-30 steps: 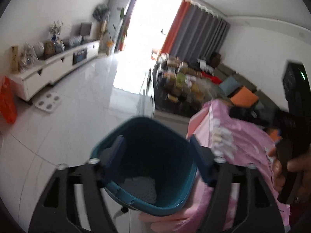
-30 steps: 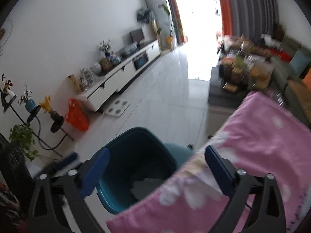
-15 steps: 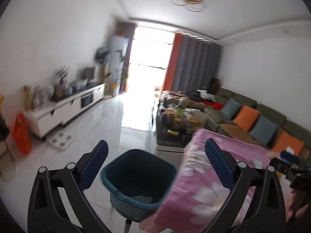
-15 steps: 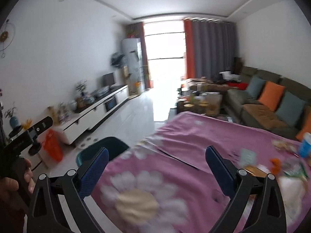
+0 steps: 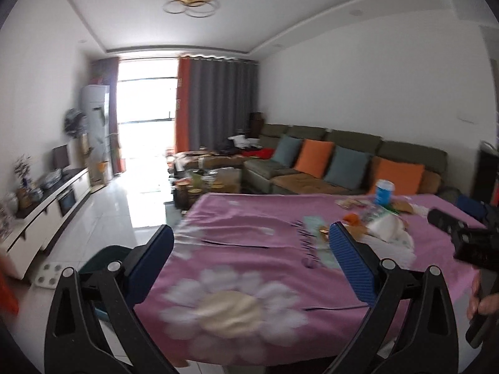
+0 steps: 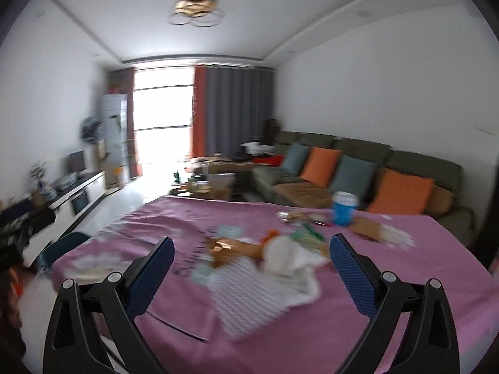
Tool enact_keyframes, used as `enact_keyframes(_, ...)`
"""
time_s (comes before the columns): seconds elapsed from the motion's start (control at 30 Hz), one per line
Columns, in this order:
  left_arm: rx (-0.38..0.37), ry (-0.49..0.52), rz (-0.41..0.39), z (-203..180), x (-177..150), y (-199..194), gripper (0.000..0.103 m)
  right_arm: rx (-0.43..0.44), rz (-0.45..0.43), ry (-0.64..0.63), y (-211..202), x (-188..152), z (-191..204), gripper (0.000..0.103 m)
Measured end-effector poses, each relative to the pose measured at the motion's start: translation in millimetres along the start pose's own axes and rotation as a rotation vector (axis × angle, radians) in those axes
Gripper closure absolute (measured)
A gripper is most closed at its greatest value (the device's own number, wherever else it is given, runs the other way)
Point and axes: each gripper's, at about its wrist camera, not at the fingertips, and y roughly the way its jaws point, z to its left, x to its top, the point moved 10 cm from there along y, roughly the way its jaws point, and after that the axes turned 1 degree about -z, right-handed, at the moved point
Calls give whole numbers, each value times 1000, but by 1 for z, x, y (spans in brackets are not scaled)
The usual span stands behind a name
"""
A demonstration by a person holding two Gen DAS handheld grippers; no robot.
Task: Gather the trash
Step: 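Return both tools to the table above the remaining trash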
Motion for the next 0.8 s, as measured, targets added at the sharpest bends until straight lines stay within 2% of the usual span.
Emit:
enact_keyframes(0.1, -65, 13, 23, -29, -13, 9, 6, -17, 15, 36, -2, -8, -18, 7)
enact_keyframes(0.17, -107, 15, 32, -46, -19, 14, 6, -32, 23, 30, -1, -14, -19, 7)
enact_keyframes(0.27, -151, -1, 52, -63, -29, 25, 6, -9, 47, 32, 5, -26, -14, 7)
enact_keyframes(0.53, -189, 9, 102, -74, -45, 64, 6, 21, 193, 42, 34, -67, -13, 7)
enact_keyframes(0.57, -187, 18, 106, -75, -46, 69, 6, 31, 209, 51, 40, -70, -12, 9)
enact_keyframes(0.73, -199, 25, 133, -75, -45, 90, 6, 73, 310, 81, 66, -92, -7, 30)
enact_keyframes(0.8, -208, 32, 141, -77, -45, 99, 6, 87, 339, 106, 72, -99, -8, 45)
